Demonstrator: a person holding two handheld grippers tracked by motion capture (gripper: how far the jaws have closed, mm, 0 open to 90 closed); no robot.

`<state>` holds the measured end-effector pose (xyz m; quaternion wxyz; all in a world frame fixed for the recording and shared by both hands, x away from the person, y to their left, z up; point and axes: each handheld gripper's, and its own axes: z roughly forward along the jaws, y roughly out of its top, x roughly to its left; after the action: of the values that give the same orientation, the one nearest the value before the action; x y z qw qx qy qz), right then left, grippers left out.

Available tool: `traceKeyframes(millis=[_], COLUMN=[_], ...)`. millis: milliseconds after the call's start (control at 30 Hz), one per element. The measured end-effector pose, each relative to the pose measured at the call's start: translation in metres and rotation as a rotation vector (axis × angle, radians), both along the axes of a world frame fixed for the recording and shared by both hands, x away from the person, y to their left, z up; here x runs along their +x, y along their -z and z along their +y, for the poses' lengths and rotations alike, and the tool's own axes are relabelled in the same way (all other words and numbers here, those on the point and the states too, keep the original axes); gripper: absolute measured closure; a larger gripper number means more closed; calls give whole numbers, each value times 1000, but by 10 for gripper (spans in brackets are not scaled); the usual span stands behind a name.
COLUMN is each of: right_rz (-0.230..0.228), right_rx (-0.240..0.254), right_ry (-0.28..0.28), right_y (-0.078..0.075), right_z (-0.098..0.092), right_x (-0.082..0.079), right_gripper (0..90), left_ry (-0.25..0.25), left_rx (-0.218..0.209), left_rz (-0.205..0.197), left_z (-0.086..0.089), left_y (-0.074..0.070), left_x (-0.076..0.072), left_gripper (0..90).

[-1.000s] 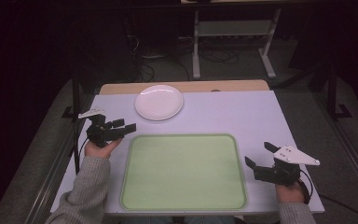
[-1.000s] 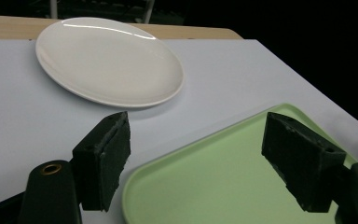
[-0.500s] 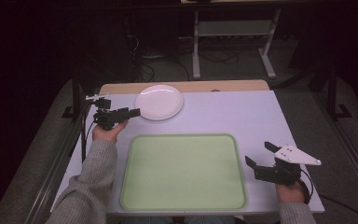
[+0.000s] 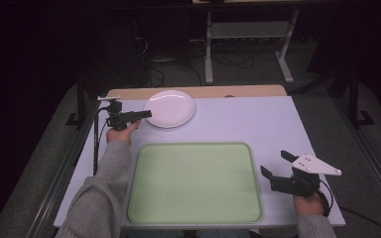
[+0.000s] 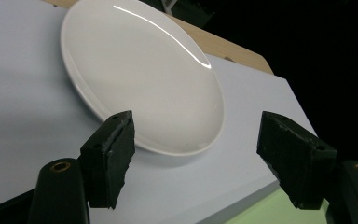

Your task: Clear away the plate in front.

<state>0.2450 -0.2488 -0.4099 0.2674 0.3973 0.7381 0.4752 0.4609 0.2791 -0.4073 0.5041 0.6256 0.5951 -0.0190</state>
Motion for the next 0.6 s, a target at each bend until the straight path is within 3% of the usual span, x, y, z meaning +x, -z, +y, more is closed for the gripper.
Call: traceKeyframes(millis=[200, 300, 433, 600], right_rz=[0, 2, 3, 4], right_rx=[1, 1, 1, 1], right_ry=[2, 3, 4, 4], right_y=[0, 1, 1, 1], right_z=[0, -1, -1, 0], right_x=[0, 1, 1, 1], right_gripper=[136, 136, 137, 136], left_ry=[-43, -68, -86, -142], left_rx=[-8, 13, 6, -35], left_rz=[12, 53, 97, 152], left_z=[-2, 0, -2, -3], left_y=[2, 10, 23, 37], left_x=[13, 18, 27, 35], left_gripper=[281, 284, 302, 290])
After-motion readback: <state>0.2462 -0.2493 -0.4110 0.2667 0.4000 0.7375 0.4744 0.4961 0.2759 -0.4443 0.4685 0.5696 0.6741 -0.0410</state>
